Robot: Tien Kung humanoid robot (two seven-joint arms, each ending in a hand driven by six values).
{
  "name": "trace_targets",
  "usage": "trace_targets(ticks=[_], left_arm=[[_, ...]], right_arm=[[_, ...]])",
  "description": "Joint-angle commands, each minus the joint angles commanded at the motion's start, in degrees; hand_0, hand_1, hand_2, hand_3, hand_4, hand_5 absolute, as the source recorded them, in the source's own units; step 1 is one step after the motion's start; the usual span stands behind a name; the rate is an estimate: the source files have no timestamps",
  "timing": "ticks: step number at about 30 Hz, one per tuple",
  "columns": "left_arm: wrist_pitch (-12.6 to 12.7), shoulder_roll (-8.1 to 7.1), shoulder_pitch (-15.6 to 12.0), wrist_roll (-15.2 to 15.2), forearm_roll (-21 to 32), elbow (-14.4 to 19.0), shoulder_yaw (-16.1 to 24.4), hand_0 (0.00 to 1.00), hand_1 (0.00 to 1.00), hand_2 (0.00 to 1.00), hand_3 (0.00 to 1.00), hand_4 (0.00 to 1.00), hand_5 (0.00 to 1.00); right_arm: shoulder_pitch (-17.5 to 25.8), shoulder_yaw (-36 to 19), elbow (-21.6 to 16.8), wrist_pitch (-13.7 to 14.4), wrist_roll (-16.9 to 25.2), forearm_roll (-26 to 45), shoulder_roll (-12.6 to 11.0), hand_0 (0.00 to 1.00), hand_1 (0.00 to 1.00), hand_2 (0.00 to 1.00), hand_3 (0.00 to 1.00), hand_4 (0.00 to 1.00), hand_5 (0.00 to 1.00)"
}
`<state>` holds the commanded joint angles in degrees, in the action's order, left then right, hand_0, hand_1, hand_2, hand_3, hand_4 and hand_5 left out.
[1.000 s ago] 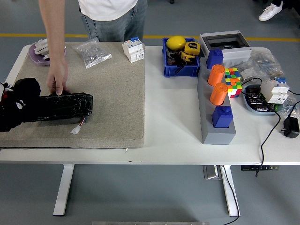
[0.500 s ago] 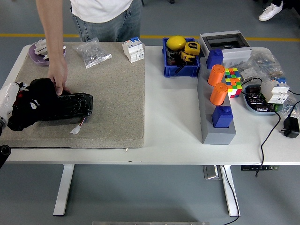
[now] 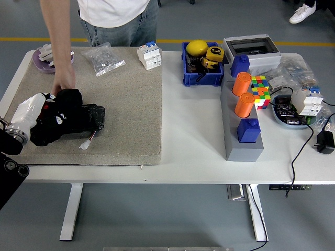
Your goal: Pick the rag up,wipe the panel,place it on the desk
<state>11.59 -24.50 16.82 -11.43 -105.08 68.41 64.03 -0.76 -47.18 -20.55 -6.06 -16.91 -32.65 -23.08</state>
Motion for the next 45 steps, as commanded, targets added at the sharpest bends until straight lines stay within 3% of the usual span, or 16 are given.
trace_targets(ticks=[26,45], left_arm=[[-2.9,3.00,5.5,-3.9,-2.2,2.7,-9.5,0.211,0.143,0.515,0.522,0.233,0.002],[-1.8,2.38,4.1,-3.9,-2.6,1.0,-7.4,0.211,0.146,0.521,0.526,0.270,0.002]], right_arm=[[-0.1,0.0,0.0,-0.1,-0.3,-0.1,-0.1,0.742,0.684,0.732,0.679,0.906,0.559],[-0.2,-0.3,0.0,-0.1,-0.4,-0.4,0.0,0.741,0.680,0.731,0.679,0.911,0.555]])
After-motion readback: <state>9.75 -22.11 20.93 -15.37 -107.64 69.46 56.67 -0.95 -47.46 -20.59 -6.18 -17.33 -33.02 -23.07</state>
